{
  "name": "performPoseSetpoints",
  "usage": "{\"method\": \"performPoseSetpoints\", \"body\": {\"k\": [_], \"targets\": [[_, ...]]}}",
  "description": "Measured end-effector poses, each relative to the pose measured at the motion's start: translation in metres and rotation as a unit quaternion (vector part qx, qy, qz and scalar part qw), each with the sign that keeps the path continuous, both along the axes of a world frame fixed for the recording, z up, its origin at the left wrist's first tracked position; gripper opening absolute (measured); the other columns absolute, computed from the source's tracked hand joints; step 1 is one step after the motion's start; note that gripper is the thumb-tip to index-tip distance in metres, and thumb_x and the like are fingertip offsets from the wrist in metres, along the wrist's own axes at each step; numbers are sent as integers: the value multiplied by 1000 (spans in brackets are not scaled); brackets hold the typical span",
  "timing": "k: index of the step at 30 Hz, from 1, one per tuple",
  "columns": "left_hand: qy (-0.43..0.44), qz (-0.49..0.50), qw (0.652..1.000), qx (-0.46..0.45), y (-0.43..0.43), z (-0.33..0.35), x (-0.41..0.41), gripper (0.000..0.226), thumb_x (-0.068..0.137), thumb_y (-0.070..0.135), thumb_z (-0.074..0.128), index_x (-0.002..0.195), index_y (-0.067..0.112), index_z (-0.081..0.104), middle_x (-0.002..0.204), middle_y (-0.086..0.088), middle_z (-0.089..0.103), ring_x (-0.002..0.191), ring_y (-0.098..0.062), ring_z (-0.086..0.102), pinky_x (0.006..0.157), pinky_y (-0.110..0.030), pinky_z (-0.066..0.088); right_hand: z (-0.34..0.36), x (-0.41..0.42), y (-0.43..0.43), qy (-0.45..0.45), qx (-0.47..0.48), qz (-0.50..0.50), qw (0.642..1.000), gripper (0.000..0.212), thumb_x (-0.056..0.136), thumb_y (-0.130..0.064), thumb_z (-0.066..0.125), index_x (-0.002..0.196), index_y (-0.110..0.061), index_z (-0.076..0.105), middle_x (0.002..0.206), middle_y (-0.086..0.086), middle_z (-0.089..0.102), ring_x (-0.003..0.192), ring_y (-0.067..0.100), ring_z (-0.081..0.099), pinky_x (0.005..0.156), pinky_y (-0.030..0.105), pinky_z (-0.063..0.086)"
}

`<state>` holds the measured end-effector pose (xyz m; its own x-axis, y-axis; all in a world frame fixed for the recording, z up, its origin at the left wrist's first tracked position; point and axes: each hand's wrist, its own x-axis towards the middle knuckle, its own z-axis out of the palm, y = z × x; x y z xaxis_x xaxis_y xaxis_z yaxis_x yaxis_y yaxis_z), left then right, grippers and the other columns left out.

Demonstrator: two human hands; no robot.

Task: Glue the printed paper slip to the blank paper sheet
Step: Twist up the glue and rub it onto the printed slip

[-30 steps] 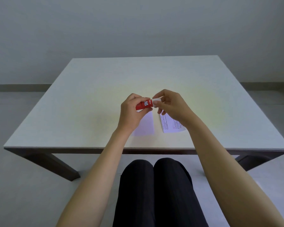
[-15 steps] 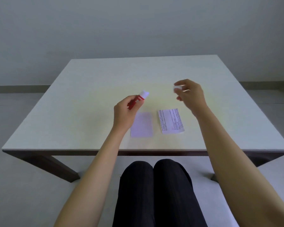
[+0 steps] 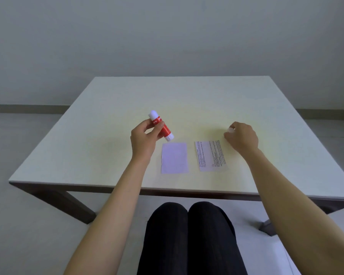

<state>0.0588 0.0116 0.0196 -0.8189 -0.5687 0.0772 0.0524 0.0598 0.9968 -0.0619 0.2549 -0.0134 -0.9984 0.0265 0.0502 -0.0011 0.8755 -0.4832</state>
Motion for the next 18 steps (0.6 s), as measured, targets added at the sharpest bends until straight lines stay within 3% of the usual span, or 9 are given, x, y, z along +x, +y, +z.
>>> {"method": "performPoseSetpoints", "body": {"k": [4,6,8,10,12,15,18], "targets": [[19,12,995,94,1,1,0,15,85,17,67,89,3,69,87,-11,67,78,-17,72,84,-34,58,9,10,-1,61,85,11,994,79,79,-45,68,143,-15,32,125,18,53,106,36,56,87,41,40],[24,22,993,114,5,3,-1,18,85,16,68,91,-1,68,85,-11,67,77,-17,72,83,-33,58,20,24,-17,133,17,20,991,87,77,-50,69,146,-17,28,131,16,48,112,34,52,93,43,37],[36,23,991,130,13,6,-2,16,84,15,69,87,0,68,80,-9,67,77,-15,72,80,-31,58,34,47,-45,128,-156,108,974,75,78,-45,71,140,-21,39,123,6,53,100,23,58,89,38,44],[42,28,988,144,22,11,-4,11,83,16,70,82,5,69,79,-8,66,79,-17,70,79,-29,57,43,73,-75,55,-304,215,927,60,78,-36,74,131,-25,49,108,-3,57,75,14,62,72,27,49],[44,39,987,152,27,14,-4,9,82,18,71,76,12,70,77,-6,67,79,-19,68,81,-31,56,44,87,-96,14,-354,265,897,46,80,-25,73,122,-24,54,103,-5,60,65,21,66,66,29,51],[47,48,981,183,28,16,-1,9,80,18,72,75,12,70,74,-2,70,77,-17,70,86,-32,56,44,90,-111,8,-429,224,875,23,85,-9,67,107,-8,59,97,-1,63,58,21,62,66,32,53],[52,46,975,211,28,18,0,8,81,15,71,76,10,70,78,-3,71,79,-17,72,90,-33,55,45,87,-112,-12,-469,188,863,16,88,-11,65,102,-3,64,80,5,64,53,14,58,62,25,49]]}}
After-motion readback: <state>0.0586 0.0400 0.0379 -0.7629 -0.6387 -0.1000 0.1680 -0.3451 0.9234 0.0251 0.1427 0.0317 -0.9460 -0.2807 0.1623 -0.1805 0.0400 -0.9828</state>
